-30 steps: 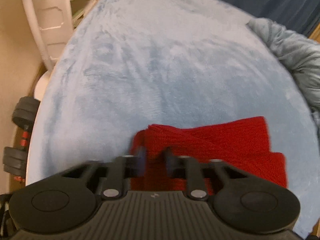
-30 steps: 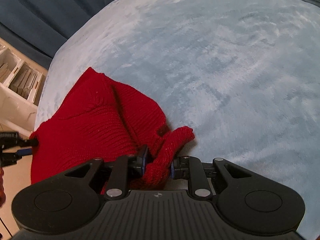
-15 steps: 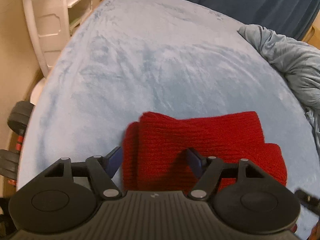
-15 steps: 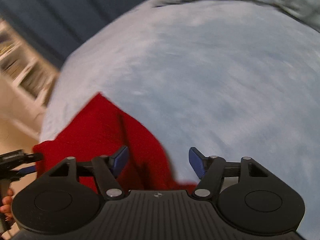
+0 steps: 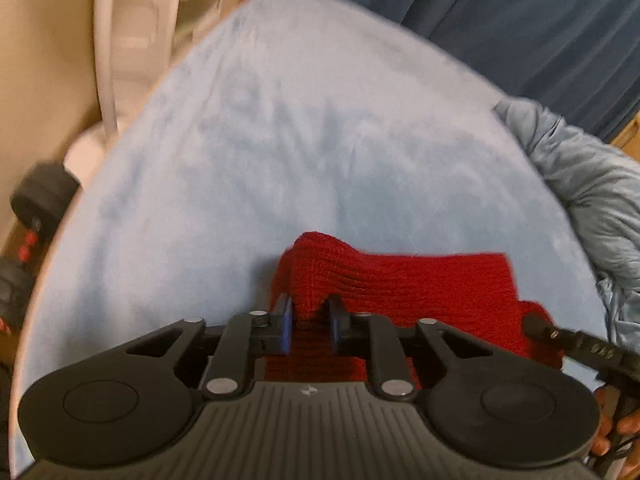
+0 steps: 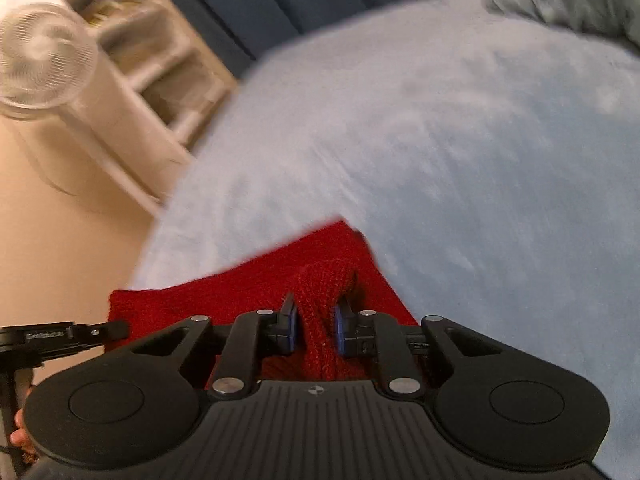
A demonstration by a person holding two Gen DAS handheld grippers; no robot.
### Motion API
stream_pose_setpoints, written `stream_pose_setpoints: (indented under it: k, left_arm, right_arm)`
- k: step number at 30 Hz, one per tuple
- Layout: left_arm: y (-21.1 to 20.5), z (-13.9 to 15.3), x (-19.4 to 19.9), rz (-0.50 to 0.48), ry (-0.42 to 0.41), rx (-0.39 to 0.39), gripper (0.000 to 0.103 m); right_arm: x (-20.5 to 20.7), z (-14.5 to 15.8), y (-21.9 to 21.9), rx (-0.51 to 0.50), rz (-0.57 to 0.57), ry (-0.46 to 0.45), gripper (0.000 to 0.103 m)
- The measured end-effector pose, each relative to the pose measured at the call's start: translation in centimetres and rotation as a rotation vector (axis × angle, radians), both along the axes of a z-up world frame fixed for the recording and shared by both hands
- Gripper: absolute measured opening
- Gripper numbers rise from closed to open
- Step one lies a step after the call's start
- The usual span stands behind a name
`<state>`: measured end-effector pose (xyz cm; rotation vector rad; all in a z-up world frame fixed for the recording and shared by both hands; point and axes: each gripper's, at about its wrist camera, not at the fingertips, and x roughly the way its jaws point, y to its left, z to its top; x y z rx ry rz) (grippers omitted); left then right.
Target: Fold small clothes
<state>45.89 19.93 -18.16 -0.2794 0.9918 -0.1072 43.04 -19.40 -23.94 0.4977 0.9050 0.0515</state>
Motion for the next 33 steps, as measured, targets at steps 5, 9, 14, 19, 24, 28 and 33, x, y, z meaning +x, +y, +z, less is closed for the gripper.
stream_pose_setpoints:
  k: [5,9,14,19,24,28,33]
  left_arm:
    - [-0.5,-1.2,0.4,0.051,-0.043,0.18,0.098]
    - [1.1,-0.5,-1.1,0.083,-0.032,0.141,0.1]
    - [-0.4,4.3,-7.0,0.053,-0.138,0.296,0.103]
    - [-4.6,8.4,-16.2,0.025,-0.162,0.365,0.103]
    - [-9.1,9.4,-24.9,0.044,-0.104,0.272,0.103]
    - [-11.6,9.8,-29.6,0.022,-0.078,0.262,0.103]
    - [-12.9,10.7,-33.8,0.013,-0.122,0.334,0.103]
  right_arm:
    - [-1.2,-1.1,-2.2,0.02,-0.119,0.004,0.072]
    - [-2.5,-1.4,-5.1,0.154,-0.205,0.084,0.073]
    - [-7.3,3.0,-4.8,0.165,-0.138,0.084,0.073]
    - [-17.2,9.5,0.6,-0.184,-0.04,-0.061,0.079]
    - [-26.0,11.7,5.3,-0.268,0.06,-0.104,0.079]
    - [-29.9,13.0,7.0,-0.342,0.072,-0.106,0.079]
    - [-32.4,14.2,7.8,-0.378,0.073,-0.126,0.079]
